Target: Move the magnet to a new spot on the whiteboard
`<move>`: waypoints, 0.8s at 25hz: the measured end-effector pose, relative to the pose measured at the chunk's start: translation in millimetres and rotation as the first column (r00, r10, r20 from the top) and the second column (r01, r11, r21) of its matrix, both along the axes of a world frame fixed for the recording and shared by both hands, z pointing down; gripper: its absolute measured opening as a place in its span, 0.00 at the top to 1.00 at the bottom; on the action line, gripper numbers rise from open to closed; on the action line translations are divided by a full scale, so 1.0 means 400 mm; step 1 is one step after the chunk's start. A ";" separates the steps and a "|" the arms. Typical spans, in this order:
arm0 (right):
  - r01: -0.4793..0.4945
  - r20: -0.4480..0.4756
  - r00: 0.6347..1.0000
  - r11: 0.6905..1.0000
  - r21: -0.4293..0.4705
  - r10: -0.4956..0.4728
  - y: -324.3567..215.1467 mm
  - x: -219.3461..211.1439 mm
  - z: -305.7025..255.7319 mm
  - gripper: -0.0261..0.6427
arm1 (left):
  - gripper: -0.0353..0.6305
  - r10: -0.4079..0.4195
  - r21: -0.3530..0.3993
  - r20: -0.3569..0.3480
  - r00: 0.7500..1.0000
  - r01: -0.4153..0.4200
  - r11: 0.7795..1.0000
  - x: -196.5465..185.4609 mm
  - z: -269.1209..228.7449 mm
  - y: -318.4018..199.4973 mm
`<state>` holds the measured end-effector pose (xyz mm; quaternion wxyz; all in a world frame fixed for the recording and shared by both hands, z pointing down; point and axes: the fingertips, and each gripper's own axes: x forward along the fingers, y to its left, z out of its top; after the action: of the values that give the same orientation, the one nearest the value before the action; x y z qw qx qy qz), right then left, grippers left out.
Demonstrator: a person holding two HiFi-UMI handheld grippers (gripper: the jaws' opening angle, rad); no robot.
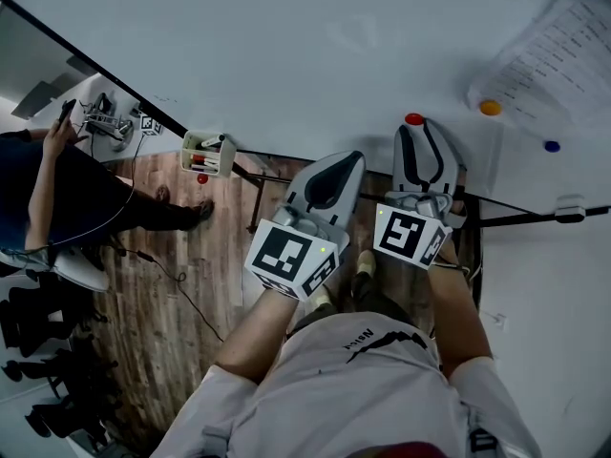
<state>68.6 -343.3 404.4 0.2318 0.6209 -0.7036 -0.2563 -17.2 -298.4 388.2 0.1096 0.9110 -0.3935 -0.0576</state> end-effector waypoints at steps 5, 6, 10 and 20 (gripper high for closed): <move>-0.032 -0.037 0.999 0.999 0.011 0.032 -0.012 0.001 -0.002 0.76 | 0.93 0.005 -0.009 -0.001 1.000 -0.005 1.000 -0.008 0.007 -0.007; -0.040 -0.048 0.998 0.999 0.013 0.040 -0.015 0.001 0.001 0.76 | 0.93 0.006 -0.009 0.000 1.000 -0.006 1.000 -0.008 0.007 -0.007; -0.076 -0.076 0.994 0.996 0.037 0.078 -0.018 0.006 0.001 0.76 | 0.93 0.011 -0.009 0.000 1.000 -0.011 1.000 -0.010 0.006 -0.010; -0.072 -0.042 0.996 0.996 0.044 0.074 -0.018 0.009 -0.006 0.77 | 0.93 -0.002 -0.015 0.007 1.000 0.002 1.000 -0.024 0.009 -0.007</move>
<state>72.3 -350.4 402.0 0.2430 0.6453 -0.6696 -0.2760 -26.9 -301.3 392.0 0.1149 0.9099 -0.3952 -0.0518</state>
